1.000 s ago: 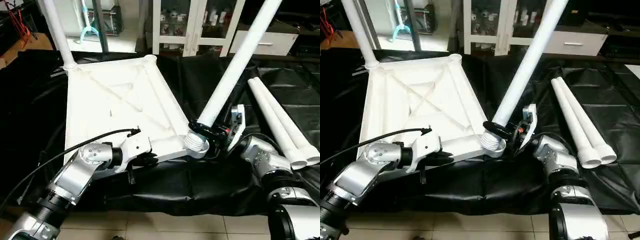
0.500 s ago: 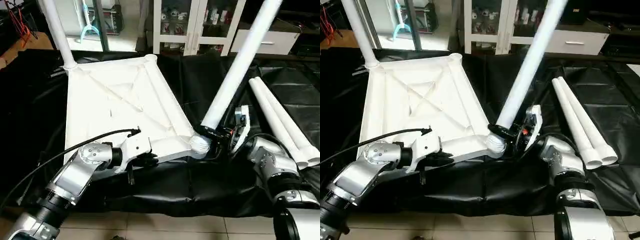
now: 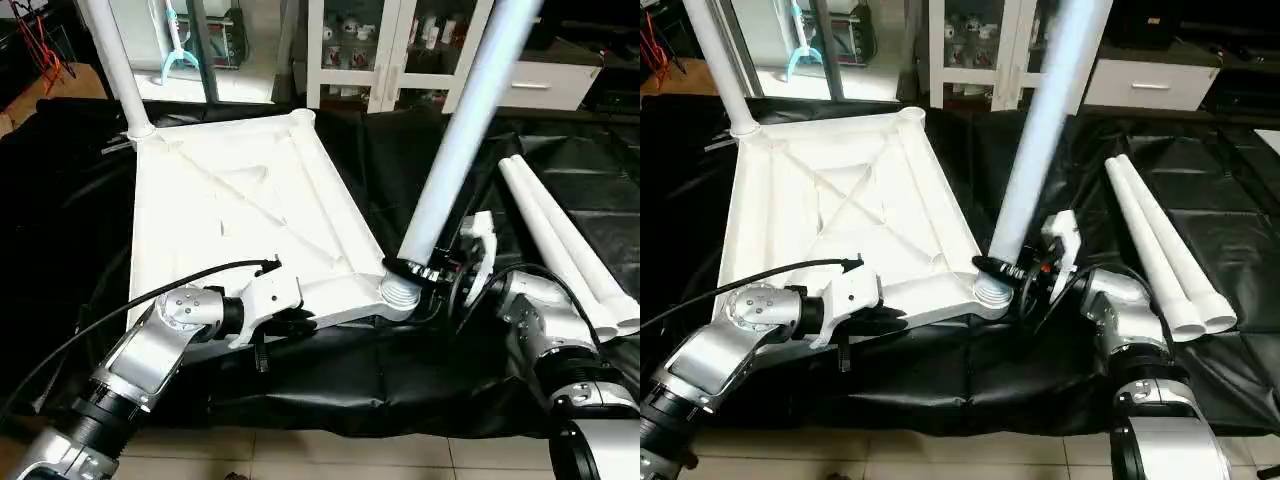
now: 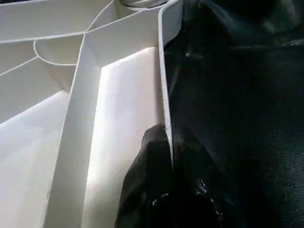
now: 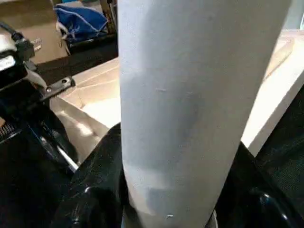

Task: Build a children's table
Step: Insert table leg to table base

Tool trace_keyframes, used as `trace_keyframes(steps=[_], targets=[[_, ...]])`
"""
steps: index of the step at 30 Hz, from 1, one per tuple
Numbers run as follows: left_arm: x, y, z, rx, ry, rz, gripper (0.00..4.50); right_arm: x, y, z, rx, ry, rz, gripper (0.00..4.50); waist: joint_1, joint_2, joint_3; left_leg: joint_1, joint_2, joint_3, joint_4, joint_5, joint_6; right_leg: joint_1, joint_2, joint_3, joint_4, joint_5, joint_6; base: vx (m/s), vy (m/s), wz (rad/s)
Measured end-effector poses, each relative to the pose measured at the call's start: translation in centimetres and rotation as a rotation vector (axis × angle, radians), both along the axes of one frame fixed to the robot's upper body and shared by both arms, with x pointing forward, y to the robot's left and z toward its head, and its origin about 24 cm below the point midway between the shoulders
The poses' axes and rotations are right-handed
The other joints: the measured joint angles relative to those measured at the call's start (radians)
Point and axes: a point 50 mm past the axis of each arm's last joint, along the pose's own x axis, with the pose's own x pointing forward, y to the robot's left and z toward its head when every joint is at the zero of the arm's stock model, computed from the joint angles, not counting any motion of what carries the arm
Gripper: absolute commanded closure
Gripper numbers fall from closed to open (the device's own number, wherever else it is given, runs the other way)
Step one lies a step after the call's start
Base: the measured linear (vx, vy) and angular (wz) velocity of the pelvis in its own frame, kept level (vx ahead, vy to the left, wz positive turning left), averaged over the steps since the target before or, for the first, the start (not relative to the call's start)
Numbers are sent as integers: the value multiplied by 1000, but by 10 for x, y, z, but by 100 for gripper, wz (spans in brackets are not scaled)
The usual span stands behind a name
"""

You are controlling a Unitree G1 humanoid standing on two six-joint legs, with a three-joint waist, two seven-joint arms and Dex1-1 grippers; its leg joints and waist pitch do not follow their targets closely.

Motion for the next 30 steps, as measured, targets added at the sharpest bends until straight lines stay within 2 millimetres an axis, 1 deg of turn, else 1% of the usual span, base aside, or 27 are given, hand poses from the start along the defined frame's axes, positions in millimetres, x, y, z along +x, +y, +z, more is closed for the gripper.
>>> trace_keyframes(steps=[3,7,10,11,13,14,16,22,26,30], targets=[[0,0,-1,1,3,2,450,0,1,-1,-8,-4,-1,262,0,-3,-2,4,0,0,-3,0,0,2,0,0,0,-1,-1,0,0,0],[-1,0,-2,2,7,2,450,-3,0,-6,-10,9,-12,262,0,-6,-6,6,0,0,-4,0,0,4,0,0,0,-2,0,0,0,0],[-1,0,-3,5,12,3,450,-5,0,-8,-26,-30,-27,262,0,-8,-9,9,0,0,-5,0,-1,6,0,0,-1,-3,0,0,0,0],[-1,0,-4,8,14,5,450,-7,1,-10,-32,-55,-31,262,0,-9,-11,11,0,0,-6,0,-1,7,0,0,-1,-4,0,0,0,0],[0,1,-5,11,17,10,450,-10,3,-13,-70,-106,-31,262,-3,-11,-12,18,0,0,-8,-1,-2,8,0,0,-2,-6,0,0,0,0],[0,1,-5,14,17,13,450,-12,4,-15,-94,-127,-33,262,-4,-8,-9,23,-1,-1,-10,-3,-5,12,0,1,-2,-7,1,0,0,0],[0,1,-6,17,20,14,450,-15,4,-18,-92,-138,-47,262,-3,-12,-11,28,-1,-1,-13,-4,-7,16,0,0,-2,-10,2,0,0,0],[-1,1,-6,17,18,11,450,-18,5,-21,-52,-141,-79,262,-3,-12,-11,28,-1,-2,-15,-4,-7,16,0,-1,-2,-11,2,0,0,0],[0,1,-6,17,18,11,450,-17,2,-24,48,-63,-135,262,-6,-9,-10,27,-1,-3,-15,-4,-7,16,0,0,-3,-11,2,0,0,0],[-1,1,-6,16,19,7,450,-17,0,-26,75,0,-135,262,-4,-7,-11,28,-2,-3,-20,-4,-7,16,0,-1,-5,-11,2,0,0,0]])
